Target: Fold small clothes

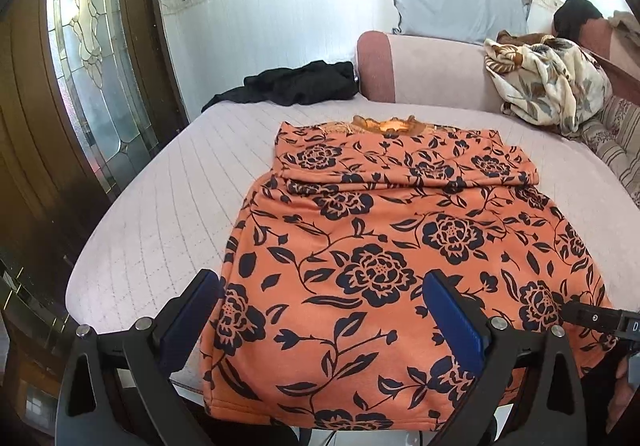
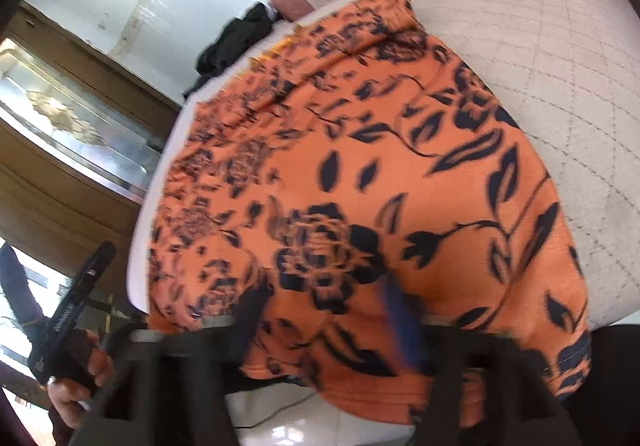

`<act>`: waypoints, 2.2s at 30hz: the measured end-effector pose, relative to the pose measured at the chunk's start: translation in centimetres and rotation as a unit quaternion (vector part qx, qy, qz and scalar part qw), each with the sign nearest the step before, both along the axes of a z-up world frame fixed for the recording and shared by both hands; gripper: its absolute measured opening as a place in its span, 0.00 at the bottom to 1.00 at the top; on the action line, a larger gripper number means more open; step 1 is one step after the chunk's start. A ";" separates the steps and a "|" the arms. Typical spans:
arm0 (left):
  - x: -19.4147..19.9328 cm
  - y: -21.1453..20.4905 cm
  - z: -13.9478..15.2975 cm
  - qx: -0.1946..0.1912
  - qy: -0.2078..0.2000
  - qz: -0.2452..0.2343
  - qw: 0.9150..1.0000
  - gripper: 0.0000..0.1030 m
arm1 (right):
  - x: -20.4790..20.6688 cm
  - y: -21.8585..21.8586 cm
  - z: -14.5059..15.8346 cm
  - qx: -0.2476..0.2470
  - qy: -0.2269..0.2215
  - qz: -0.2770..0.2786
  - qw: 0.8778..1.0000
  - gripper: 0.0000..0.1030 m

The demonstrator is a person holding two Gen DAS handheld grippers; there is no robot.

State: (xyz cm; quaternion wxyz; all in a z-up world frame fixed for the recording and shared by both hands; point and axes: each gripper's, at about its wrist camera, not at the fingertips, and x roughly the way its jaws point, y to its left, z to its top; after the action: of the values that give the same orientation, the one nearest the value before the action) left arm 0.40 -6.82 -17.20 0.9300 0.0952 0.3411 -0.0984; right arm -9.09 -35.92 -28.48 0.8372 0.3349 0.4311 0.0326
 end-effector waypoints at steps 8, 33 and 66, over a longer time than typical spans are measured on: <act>0.4 0.9 -0.1 -0.007 0.010 0.020 1.000 0.98 | -0.1 1.1 2.6 -0.049 -0.022 0.010 0.998 0.73; 2.0 17.4 -6.1 -0.101 0.156 0.171 0.968 0.90 | -3.5 -9.7 2.0 0.000 -0.001 -0.123 0.992 0.73; 2.0 11.9 -9.0 -0.140 0.263 0.038 0.954 0.37 | -3.7 -9.1 -0.2 -0.034 0.107 -0.080 0.991 0.72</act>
State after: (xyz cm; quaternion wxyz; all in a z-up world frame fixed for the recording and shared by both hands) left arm 2.39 5.08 -26.22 0.8146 -0.0784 0.5595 -0.1309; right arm -12.78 -45.01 -28.64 0.7971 0.3416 0.4906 -0.0848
